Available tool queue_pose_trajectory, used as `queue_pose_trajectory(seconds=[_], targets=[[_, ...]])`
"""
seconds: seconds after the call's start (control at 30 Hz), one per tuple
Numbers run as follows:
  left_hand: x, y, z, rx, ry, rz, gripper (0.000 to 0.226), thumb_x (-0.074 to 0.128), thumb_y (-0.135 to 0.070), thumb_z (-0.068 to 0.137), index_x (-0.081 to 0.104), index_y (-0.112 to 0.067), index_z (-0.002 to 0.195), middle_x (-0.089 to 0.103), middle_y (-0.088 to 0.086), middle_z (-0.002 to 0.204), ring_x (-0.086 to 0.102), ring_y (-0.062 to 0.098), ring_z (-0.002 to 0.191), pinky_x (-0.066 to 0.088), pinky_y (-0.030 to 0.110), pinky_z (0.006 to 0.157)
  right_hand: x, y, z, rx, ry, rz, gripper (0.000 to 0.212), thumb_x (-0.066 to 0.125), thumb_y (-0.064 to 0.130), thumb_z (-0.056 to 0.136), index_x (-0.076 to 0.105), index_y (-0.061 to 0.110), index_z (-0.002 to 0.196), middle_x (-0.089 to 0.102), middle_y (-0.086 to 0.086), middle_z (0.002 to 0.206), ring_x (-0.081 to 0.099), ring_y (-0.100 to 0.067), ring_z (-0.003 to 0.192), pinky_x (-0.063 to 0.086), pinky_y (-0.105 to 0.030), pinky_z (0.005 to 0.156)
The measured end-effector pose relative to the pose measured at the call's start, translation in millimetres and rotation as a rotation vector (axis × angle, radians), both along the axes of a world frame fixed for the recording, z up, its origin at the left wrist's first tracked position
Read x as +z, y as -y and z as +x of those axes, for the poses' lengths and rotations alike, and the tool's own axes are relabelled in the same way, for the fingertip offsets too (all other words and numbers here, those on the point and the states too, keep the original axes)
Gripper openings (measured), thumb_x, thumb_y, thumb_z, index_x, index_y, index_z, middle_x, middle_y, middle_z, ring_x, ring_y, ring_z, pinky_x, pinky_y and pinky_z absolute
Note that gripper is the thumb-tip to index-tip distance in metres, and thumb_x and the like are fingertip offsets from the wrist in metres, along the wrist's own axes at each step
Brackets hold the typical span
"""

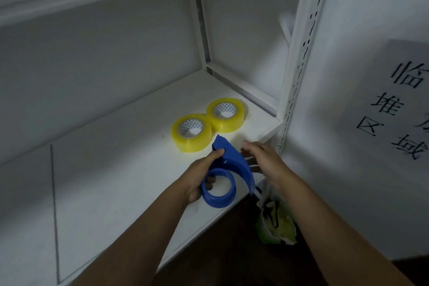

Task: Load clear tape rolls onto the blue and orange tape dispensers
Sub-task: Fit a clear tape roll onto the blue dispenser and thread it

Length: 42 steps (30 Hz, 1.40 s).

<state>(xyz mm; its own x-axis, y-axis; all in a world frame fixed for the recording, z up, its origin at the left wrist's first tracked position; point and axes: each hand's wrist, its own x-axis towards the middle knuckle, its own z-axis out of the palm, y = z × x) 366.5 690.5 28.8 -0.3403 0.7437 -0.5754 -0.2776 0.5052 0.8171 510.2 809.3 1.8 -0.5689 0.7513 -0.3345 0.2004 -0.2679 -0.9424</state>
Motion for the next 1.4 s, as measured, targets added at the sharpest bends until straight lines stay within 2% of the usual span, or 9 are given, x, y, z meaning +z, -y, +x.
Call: queue_pose_trajectory(seconds=[0.23, 0.47, 0.67, 0.87, 0.97, 1.1, 1.17, 1.3, 1.4], targets=[[-4, -5, -26, 0.072, 0.018, -0.048, 0.036, 0.065, -0.053, 0.082, 0.057, -0.019, 0.088, 0.043, -0.003, 0.061, 0.028, 0.011, 0.052, 0.024, 0.023, 0.047, -14, -40, -34, 0.008, 0.025, 0.060, 0.025, 0.055, 0.029, 0.093, 0.062, 0.005, 0.096, 0.071, -0.013, 0.095, 0.067, -0.023, 0.075, 0.053, -0.038, 0.075], [-10, -7, -71, -0.034, 0.063, -0.045, 0.041, 0.066, -0.053, 0.081, 0.052, -0.015, 0.092, 0.042, -0.002, 0.062, 0.026, 0.011, 0.053, 0.024, 0.023, 0.050, -8, -55, -72, 0.212, 0.207, 0.364, 0.011, 0.056, 0.030, 0.091, 0.062, 0.020, 0.093, 0.066, 0.000, 0.092, 0.065, -0.017, 0.082, 0.056, -0.039, 0.080], [-16, -14, -93, -0.012, 0.154, -0.001, 0.045, 0.066, -0.053, 0.081, 0.052, -0.014, 0.098, 0.046, -0.001, 0.063, 0.030, 0.010, 0.051, 0.027, 0.020, 0.046, -8, -69, -96, 0.542, 0.387, 0.758, 0.054, 0.056, 0.026, 0.095, 0.034, 0.028, 0.145, 0.054, -0.006, 0.129, 0.058, -0.022, 0.109, 0.049, -0.034, 0.087], [-24, -21, -97, 0.044, 0.250, 0.025, 0.052, 0.070, -0.052, 0.078, 0.051, -0.011, 0.102, 0.046, 0.002, 0.066, 0.033, 0.010, 0.048, 0.031, 0.018, 0.042, -13, -74, -113, 0.826, 0.401, 0.879, 0.059, 0.053, 0.040, 0.093, 0.021, 0.051, 0.141, 0.058, 0.004, 0.131, 0.061, -0.020, 0.105, 0.055, -0.042, 0.083], [-26, -23, -89, 0.083, 0.291, 0.038, 0.059, 0.073, -0.052, 0.073, 0.048, -0.010, 0.106, 0.044, 0.004, 0.070, 0.034, 0.011, 0.049, 0.032, 0.018, 0.042, -21, -77, -120, 0.885, 0.438, 0.995, 0.055, 0.047, 0.044, 0.094, 0.020, 0.047, 0.141, 0.066, -0.001, 0.111, 0.064, -0.024, 0.089, 0.057, -0.045, 0.068], [-26, -20, -77, 0.135, 0.329, 0.067, 0.061, 0.075, -0.054, 0.070, 0.046, -0.011, 0.103, 0.042, 0.004, 0.068, 0.033, 0.011, 0.050, 0.030, 0.019, 0.043, -30, -78, -126, 0.833, 0.482, 1.084, 0.050, 0.041, 0.046, 0.097, 0.024, 0.037, 0.143, 0.063, -0.003, 0.099, 0.062, -0.025, 0.079, 0.045, -0.032, 0.051], [-26, -16, -71, 0.159, 0.321, 0.075, 0.060, 0.074, -0.053, 0.071, 0.045, -0.011, 0.102, 0.041, 0.005, 0.069, 0.033, 0.012, 0.049, 0.028, 0.020, 0.044, -30, -76, -129, 0.777, 0.489, 1.106, 0.043, 0.039, 0.042, 0.098, 0.032, 0.033, 0.139, 0.062, -0.005, 0.102, 0.061, -0.026, 0.082, 0.042, -0.032, 0.053], [-22, -2, -61, 0.241, 0.330, 0.108, 0.059, 0.075, -0.052, 0.070, 0.045, -0.011, 0.099, 0.037, 0.004, 0.067, 0.029, 0.013, 0.050, 0.026, 0.021, 0.043, -25, -73, -130, 0.773, 0.496, 1.180, 0.042, 0.046, 0.033, 0.097, 0.036, 0.028, 0.137, 0.058, -0.008, 0.108, 0.059, -0.031, 0.090, 0.053, -0.040, 0.064], [-14, 10, -58, 0.303, 0.320, 0.160, 0.060, 0.078, -0.052, 0.067, 0.045, -0.011, 0.096, 0.037, 0.004, 0.066, 0.023, 0.013, 0.052, 0.020, 0.022, 0.045, -21, -74, -129, 0.776, 0.352, 1.070, 0.047, 0.049, 0.037, 0.097, 0.036, 0.025, 0.140, 0.060, -0.009, 0.111, 0.059, -0.032, 0.098, 0.047, -0.039, 0.068]])
